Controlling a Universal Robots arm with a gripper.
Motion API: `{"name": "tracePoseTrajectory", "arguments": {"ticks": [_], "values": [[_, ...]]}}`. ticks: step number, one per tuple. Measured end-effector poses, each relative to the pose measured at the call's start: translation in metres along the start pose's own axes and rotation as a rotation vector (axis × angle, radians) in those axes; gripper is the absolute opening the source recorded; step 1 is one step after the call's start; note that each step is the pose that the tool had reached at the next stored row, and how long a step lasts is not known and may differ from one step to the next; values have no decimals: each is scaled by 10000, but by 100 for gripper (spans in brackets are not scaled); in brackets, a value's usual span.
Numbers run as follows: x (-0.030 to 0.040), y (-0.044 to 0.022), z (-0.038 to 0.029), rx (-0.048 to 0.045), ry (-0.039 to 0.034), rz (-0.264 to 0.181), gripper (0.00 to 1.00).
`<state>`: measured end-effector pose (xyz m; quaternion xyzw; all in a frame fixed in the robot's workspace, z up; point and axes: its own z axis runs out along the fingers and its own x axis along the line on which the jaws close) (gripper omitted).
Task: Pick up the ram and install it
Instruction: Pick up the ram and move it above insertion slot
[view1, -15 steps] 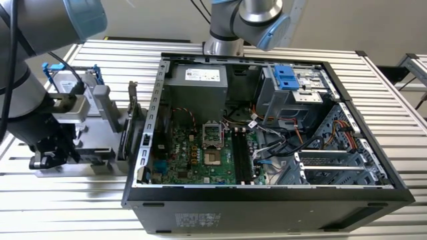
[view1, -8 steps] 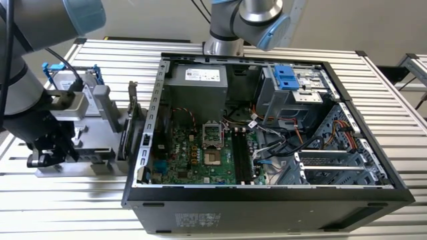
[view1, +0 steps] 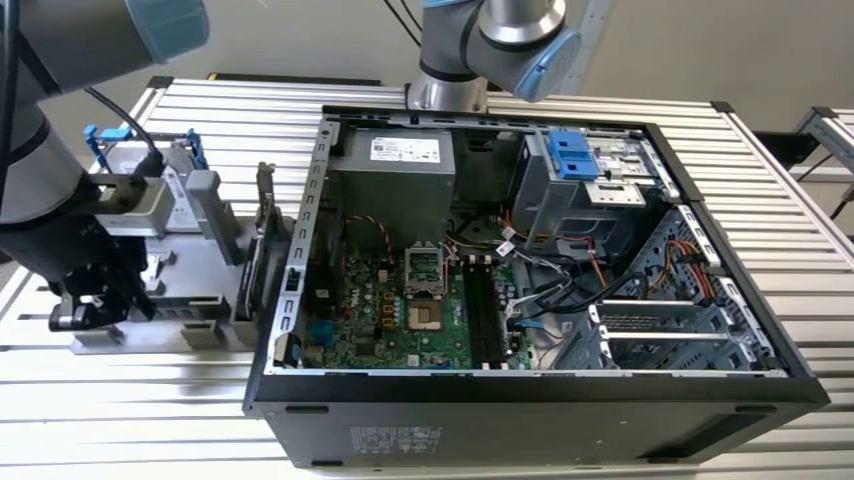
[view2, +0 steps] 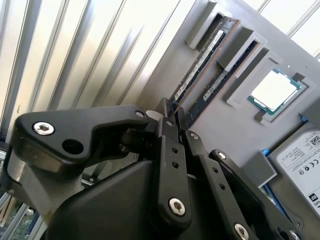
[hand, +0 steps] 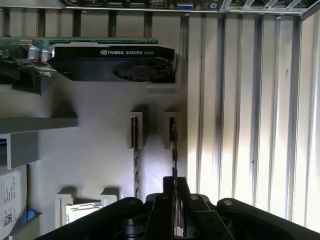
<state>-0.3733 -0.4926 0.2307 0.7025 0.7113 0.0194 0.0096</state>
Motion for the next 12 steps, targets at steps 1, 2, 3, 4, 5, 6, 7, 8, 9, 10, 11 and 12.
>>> {"name": "tracePoseTrajectory", "arguments": {"ticks": [1,2,3,4,5,6,7,8,9,10,11,12], "values": [[0,1,-8,0,0,0,0],[0,1,-16,0,0,0,0],[0,1,-26,1,0,0,0],[0,1,-34,0,0,0,0],[0,2,-44,1,0,0,0],[1,2,-53,1,0,0,0],[1,3,-63,1,-1,0,0],[1,3,-74,1,-1,0,0],[1,3,-85,1,0,0,0],[1,4,-97,1,0,0,0],[1,4,-107,0,0,0,0],[2,5,-119,1,-1,0,0]]}}
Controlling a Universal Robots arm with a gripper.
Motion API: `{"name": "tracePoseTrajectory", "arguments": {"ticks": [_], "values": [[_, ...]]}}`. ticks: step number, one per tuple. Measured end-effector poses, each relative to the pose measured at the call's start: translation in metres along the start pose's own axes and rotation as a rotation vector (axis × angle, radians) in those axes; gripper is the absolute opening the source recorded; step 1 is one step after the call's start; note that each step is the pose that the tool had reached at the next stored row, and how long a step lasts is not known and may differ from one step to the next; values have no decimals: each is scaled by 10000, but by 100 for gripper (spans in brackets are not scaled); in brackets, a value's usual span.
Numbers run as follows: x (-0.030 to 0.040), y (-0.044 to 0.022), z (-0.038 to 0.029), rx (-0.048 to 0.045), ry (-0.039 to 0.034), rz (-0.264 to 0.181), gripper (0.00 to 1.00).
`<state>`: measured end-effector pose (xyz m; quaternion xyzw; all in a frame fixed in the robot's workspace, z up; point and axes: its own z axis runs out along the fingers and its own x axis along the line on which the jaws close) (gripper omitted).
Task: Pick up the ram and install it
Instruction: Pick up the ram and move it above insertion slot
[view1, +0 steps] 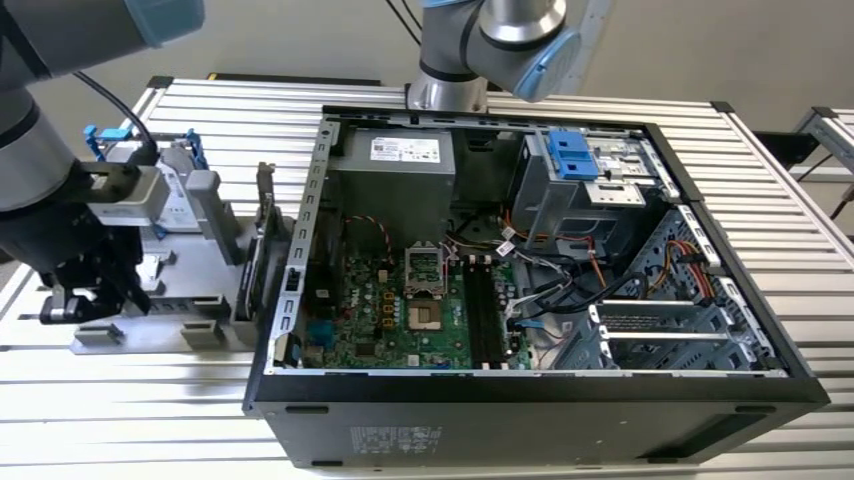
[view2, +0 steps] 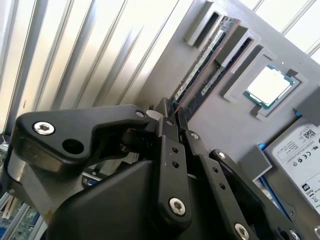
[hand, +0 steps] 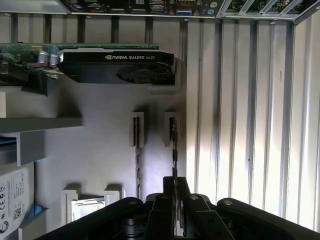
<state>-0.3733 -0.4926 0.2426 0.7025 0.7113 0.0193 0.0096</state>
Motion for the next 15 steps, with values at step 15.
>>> {"name": "tracePoseTrajectory", "arguments": {"ticks": [15], "values": [[2,7,-152,0,0,-1,0]]}}
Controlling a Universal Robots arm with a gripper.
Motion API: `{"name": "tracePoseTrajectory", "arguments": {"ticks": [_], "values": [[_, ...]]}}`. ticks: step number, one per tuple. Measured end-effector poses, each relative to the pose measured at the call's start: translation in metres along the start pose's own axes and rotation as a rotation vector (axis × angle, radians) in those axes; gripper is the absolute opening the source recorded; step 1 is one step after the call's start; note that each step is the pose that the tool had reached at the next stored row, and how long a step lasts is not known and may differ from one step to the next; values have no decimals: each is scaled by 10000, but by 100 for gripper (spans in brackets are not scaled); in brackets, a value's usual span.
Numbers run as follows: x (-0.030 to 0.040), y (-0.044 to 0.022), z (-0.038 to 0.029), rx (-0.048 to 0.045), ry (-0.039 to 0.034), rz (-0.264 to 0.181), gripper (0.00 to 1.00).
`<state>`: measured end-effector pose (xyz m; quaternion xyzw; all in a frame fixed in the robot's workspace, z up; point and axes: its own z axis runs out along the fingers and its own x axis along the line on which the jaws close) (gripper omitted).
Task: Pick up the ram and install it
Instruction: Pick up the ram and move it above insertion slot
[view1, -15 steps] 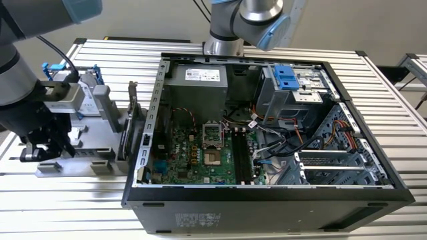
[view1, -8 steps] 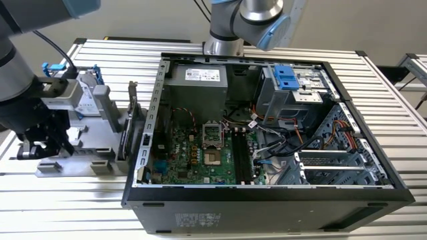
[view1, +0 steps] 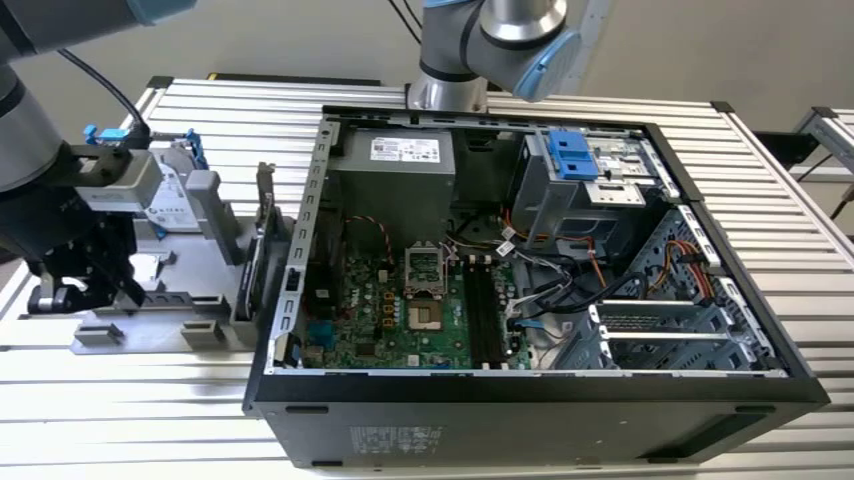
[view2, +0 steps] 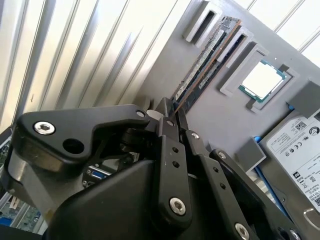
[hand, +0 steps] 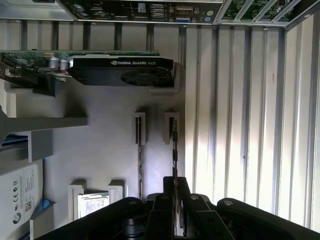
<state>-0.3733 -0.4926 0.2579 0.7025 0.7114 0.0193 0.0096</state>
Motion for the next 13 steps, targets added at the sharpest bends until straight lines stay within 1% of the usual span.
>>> {"name": "tracePoseTrajectory", "arguments": {"ticks": [13], "values": [[2,6,-135,0,1,0,0]]}}
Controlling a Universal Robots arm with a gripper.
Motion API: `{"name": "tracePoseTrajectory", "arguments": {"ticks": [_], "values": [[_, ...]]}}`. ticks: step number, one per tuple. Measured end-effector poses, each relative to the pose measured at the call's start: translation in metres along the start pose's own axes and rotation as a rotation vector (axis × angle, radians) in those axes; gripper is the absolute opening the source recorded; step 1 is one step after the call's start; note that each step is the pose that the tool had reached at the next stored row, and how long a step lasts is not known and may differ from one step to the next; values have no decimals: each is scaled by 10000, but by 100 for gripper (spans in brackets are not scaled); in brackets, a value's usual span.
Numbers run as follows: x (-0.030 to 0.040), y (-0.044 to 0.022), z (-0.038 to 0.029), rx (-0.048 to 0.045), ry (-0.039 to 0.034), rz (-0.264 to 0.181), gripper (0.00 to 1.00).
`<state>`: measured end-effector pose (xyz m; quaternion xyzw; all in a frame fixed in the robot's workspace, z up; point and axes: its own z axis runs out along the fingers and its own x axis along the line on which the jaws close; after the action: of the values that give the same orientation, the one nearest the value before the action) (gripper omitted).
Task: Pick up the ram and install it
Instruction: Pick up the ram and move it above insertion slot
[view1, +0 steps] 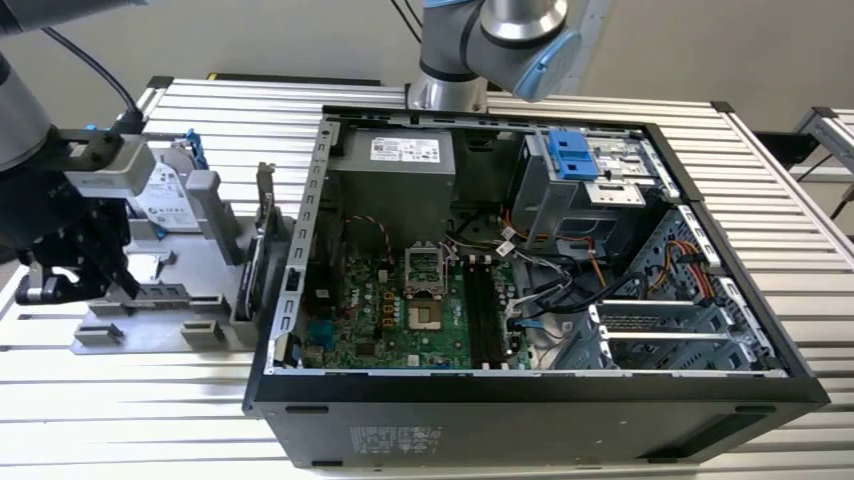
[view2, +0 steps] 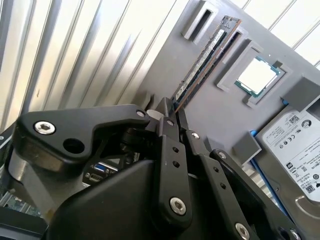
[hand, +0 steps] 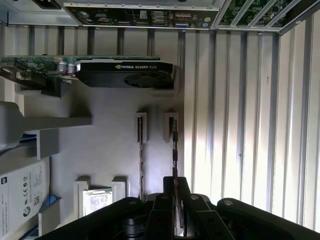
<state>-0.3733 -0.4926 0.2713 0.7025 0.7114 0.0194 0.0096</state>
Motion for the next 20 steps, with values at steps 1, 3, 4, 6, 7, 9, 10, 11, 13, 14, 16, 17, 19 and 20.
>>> {"name": "tracePoseTrajectory", "arguments": {"ticks": [1,3,4,6,7,9,10,11,13,14,16,17,19,20], "values": [[0,0,-9,0,0,0,0],[0,1,-27,0,0,0,0],[0,1,-37,1,-1,0,0],[1,2,-55,1,-1,0,0],[1,2,-66,1,-1,0,0],[1,3,-86,1,-1,0,0],[1,4,-95,1,-1,0,0],[1,4,-103,0,0,1,0],[2,5,-121,1,-1,0,0],[2,5,-128,1,-1,0,0],[2,6,-145,1,-1,0,0],[2,6,-152,0,0,0,0],[2,7,-166,0,0,0,0],[2,7,-173,0,-1,1,0]]}}
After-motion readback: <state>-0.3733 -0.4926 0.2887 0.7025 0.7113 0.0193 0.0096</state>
